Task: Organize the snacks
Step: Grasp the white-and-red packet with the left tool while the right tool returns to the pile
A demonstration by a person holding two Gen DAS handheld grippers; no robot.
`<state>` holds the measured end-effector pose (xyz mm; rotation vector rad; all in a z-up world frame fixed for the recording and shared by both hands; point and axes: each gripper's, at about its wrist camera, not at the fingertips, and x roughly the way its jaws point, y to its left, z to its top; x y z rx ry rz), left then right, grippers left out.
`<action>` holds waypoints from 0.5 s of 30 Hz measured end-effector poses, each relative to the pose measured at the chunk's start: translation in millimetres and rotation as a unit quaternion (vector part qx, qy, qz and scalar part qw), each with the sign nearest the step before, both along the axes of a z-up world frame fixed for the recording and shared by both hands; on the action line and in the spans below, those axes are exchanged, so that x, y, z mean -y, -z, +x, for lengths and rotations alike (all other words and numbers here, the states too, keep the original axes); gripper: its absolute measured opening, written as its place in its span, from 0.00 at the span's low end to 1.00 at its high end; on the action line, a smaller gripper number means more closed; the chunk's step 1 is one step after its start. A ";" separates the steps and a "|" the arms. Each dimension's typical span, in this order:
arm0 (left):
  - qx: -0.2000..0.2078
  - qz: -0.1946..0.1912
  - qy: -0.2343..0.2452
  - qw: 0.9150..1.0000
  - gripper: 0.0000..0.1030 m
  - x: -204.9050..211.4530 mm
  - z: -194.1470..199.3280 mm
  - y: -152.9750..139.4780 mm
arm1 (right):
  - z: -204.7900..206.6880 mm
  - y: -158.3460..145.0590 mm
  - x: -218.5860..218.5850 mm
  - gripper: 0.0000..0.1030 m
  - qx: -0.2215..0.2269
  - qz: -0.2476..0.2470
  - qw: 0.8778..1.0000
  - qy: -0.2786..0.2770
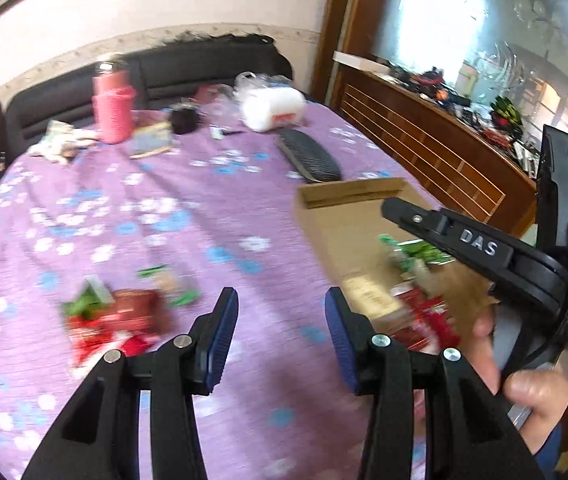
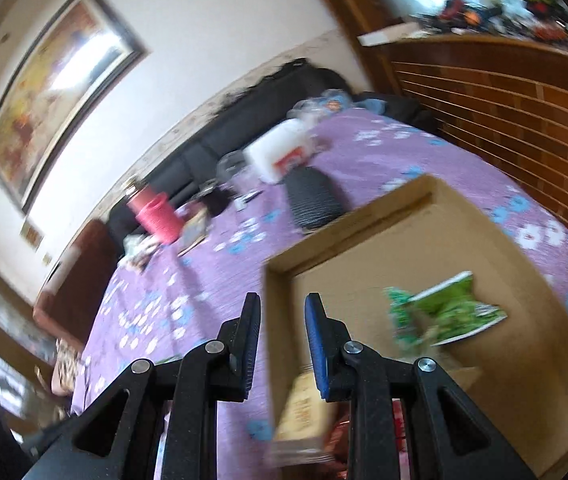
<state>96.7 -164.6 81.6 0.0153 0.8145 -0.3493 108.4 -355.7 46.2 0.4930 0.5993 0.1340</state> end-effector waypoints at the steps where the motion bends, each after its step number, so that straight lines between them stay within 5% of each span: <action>1: 0.008 0.004 -0.010 1.000 0.43 -14.0 -3.6 -2.0 | -0.7 -1.4 -13.7 0.24 0.006 -0.014 1.000 -0.020; 6: 0.030 0.021 -0.067 0.997 0.56 -95.3 -8.4 5.1 | -9.2 2.0 -75.3 0.24 0.022 -0.052 0.991 -0.124; 11: -0.046 -0.025 -0.104 0.993 0.55 -160.1 20.7 39.4 | -8.6 24.4 -121.6 0.24 -0.005 -0.068 0.976 -0.205; 15: -0.116 -0.039 -0.109 0.986 0.55 -167.9 33.7 65.6 | -5.9 36.0 -128.3 0.24 -0.024 -0.074 0.973 -0.215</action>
